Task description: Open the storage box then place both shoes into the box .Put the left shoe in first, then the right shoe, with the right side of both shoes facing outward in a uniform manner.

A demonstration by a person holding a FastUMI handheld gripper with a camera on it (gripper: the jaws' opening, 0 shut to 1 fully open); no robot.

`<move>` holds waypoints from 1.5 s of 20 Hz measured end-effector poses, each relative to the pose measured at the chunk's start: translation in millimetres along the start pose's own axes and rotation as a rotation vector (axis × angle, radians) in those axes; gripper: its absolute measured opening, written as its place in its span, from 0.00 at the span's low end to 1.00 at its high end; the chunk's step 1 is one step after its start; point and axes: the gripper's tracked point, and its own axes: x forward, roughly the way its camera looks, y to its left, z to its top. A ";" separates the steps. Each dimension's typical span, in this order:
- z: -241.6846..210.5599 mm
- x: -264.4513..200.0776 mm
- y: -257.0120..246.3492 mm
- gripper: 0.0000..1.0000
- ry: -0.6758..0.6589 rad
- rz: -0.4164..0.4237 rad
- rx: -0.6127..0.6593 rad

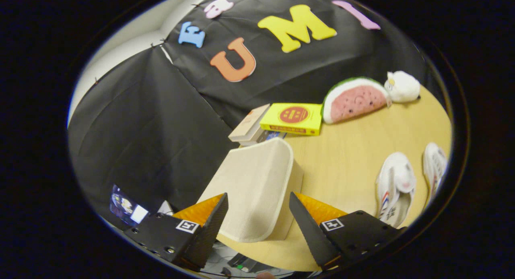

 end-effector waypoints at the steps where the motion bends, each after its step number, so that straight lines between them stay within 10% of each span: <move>1: -5.1 7.2 -3.2 0.94 0.025 0.005 0.055; 11: -27.0 47.2 4.5 0.92 0.190 0.093 0.359; 14: -24.2 46.5 7.8 0.75 0.177 0.088 0.363; 21: 4.4 21.6 8.9 0.02 0.112 0.024 0.328; 30: 38.2 -4.7 84.1 0.02 0.098 0.105 0.121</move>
